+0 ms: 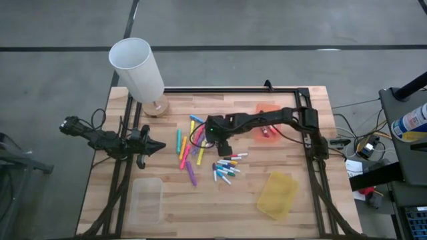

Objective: Pick & Place Markers
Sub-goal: Put the pink eraser marker into the orange bin

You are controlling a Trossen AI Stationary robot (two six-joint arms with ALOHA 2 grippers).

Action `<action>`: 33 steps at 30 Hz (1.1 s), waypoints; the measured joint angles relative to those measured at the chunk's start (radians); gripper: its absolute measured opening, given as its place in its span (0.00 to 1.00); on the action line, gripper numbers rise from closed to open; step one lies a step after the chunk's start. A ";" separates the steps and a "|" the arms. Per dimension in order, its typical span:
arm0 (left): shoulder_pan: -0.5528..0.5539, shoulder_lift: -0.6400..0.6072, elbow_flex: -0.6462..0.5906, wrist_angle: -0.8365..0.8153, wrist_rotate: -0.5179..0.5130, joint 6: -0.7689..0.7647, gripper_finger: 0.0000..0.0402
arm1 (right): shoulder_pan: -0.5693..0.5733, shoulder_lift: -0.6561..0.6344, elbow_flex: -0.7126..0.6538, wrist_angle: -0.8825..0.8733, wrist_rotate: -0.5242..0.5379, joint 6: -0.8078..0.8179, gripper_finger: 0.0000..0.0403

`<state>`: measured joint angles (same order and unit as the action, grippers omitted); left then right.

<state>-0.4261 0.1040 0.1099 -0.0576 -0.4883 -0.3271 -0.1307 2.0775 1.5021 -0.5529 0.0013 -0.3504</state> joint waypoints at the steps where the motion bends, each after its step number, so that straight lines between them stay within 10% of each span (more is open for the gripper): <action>1: 0.000 0.000 0.000 0.000 0.000 0.000 0.00 | 0.000 0.002 0.000 0.001 0.000 0.000 0.46; 33: 0.000 0.000 0.000 -0.006 0.000 -0.003 0.00 | -0.001 0.058 0.012 -0.112 -0.116 0.189 0.13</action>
<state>-0.4263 0.1040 0.1100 -0.0639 -0.4885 -0.3305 -0.1314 2.1359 1.5137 -0.6653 -0.1143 -0.1617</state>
